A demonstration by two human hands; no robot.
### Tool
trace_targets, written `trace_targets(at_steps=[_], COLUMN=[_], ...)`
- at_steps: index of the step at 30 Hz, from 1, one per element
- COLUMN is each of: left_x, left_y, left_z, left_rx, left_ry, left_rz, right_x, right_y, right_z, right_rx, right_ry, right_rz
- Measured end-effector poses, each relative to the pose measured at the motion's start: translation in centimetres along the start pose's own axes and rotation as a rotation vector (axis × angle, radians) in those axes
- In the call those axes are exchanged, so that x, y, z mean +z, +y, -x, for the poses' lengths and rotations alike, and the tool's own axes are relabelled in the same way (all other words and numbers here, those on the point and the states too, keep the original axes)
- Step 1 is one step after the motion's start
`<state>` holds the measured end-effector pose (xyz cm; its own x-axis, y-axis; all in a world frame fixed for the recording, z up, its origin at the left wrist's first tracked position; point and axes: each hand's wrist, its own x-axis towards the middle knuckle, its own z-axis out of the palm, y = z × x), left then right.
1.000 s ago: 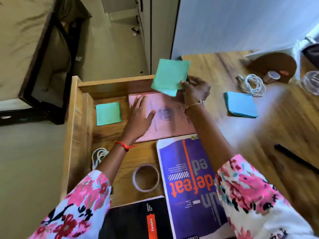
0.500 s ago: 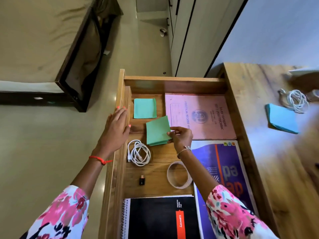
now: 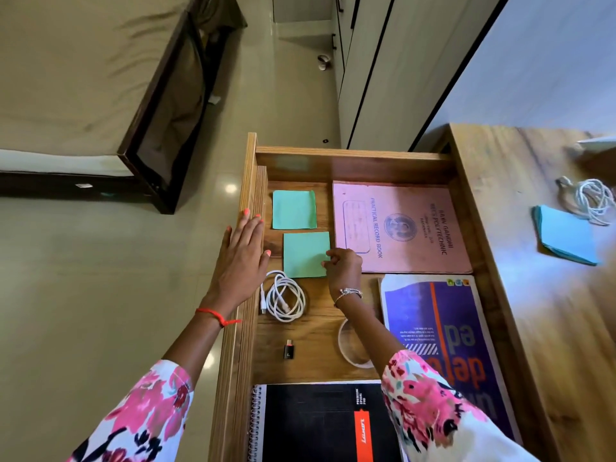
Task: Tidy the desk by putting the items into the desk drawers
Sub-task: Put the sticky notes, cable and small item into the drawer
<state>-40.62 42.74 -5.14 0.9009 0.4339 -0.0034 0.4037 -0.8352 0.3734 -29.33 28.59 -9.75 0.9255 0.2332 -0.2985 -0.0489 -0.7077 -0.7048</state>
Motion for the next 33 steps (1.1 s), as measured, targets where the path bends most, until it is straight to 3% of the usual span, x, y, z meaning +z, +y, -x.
trace_targets(at_steps=[10, 16, 33], left_x=[0.0, 0.0, 0.2], left_y=[0.2, 0.2, 0.1], left_z=[0.0, -0.1, -0.1], left_rx=[0.001, -0.01, -0.009], left_ry=[0.017, 0.012, 0.022], left_rz=[0.017, 0.019, 0.024], right_x=[1.2, 1.4, 2.9], right_y=[-0.2, -0.4, -0.8], right_z=[0.3, 0.1, 0.5], right_rx=[-0.156, -0.374, -0.397], right_ry=[-0.023, -0.1, -0.159], right_rz=[0.289, 0.485, 0.579])
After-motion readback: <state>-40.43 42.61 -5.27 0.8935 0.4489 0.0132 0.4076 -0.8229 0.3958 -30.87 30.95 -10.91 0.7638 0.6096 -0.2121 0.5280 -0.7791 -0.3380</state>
